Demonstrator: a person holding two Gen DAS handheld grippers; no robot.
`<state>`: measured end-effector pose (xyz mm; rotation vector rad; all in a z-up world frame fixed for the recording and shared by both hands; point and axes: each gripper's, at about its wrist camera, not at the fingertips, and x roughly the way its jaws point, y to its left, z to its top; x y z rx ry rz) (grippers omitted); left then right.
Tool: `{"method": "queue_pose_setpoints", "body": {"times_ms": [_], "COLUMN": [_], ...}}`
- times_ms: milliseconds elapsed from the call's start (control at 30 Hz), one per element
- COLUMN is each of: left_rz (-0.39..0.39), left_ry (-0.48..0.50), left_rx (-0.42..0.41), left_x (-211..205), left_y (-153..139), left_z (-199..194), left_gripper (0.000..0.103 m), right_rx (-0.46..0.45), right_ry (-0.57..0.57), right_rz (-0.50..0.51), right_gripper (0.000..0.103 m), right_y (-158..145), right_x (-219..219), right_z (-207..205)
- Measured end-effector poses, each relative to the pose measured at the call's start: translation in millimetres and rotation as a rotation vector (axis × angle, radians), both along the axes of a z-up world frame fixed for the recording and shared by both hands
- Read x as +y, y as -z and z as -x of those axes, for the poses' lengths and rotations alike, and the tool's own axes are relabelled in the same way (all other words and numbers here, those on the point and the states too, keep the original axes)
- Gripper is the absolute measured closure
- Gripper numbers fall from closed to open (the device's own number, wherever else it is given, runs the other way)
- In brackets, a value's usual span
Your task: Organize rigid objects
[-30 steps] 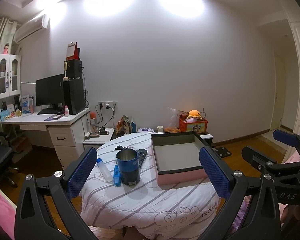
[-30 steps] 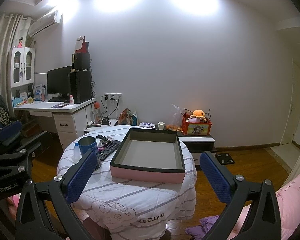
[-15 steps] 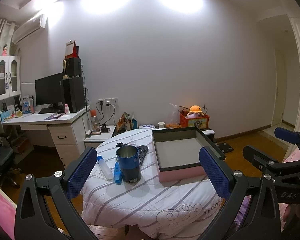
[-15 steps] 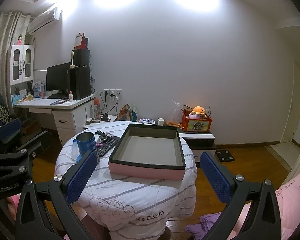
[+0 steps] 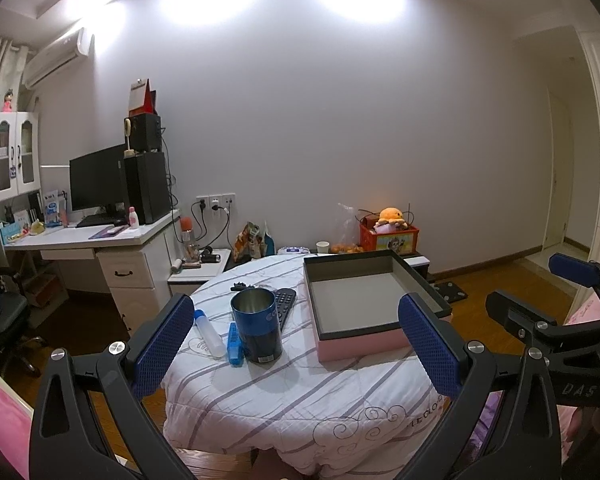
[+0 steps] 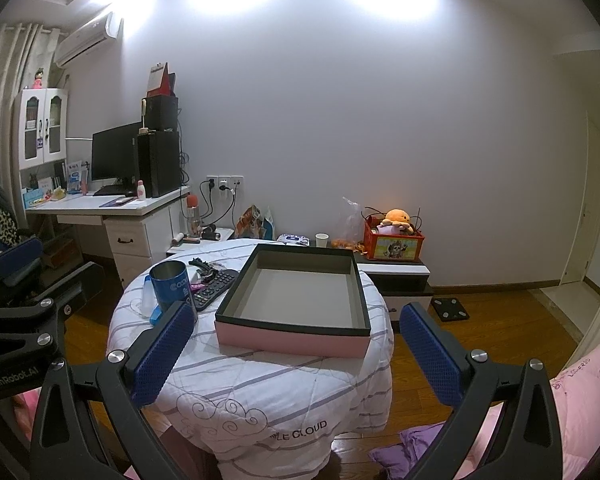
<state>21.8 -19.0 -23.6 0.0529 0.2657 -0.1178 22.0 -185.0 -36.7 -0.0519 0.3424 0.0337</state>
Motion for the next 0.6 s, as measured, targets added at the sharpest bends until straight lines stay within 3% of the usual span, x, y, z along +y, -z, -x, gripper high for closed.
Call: {"method": "queue_pose_setpoints", "body": {"times_ms": [600], "left_rz": [-0.017], "left_ry": [0.013], "left_rx": [0.036], "left_x": [-14.7], "left_y": [-1.1], "left_z": [-25.4], "left_gripper": [0.000], "right_rx": [0.053], "right_ry": [-0.004], "right_rz": [-0.043], "right_gripper": [0.000], "right_y": [9.0], "right_x": [-12.9], "right_z": [-39.1]}}
